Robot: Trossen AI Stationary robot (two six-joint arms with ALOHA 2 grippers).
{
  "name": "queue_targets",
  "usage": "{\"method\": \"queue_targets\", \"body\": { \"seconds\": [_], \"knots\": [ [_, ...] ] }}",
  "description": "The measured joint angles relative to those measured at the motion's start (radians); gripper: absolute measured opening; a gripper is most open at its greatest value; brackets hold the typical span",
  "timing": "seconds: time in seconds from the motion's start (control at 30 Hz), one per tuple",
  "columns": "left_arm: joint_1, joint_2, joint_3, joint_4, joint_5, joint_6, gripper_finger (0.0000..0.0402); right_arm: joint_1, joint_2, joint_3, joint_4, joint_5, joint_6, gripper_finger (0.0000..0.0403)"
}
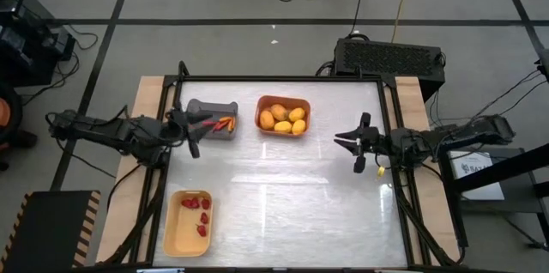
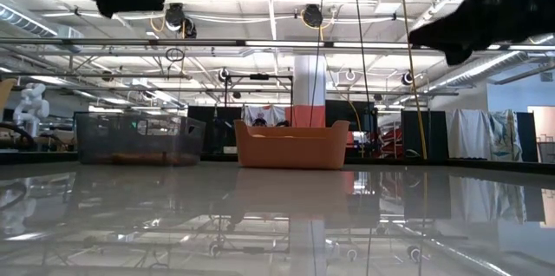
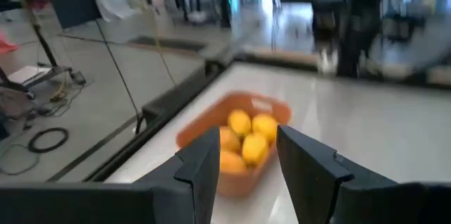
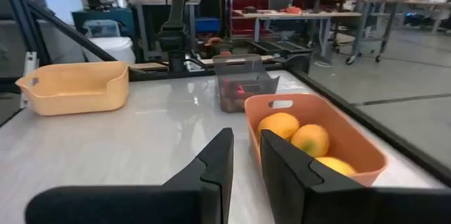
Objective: Sort produce into baskets
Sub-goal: Return to Home Position
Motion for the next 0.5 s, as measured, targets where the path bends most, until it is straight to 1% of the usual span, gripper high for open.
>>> {"method": "queue_targets", "body": {
  "seconds": [0.13,0.23,0.43,0.5],
  "knots": [
    [0.072,-0.088,-0.13,0.19,0.067,0.02,0.015,-0.071,-0.006,-0.089,0.112,-0.113,0.049,0.0063],
    [0.123,-0.128,-0.211,0.254,0.111,0.017,0.015,-0.112,-0.006,-0.145,0.147,-0.15,0.094,0.0063],
    [0.194,-0.173,-0.3,0.272,0.252,-0.059,0.015,-0.164,-0.006,-0.172,0.123,-0.213,0.143,0.0063],
    [0.201,-0.187,-0.325,0.268,0.259,-0.088,0.015,-0.17,-0.008,-0.172,0.121,-0.22,0.147,0.0063]
  ]
}}
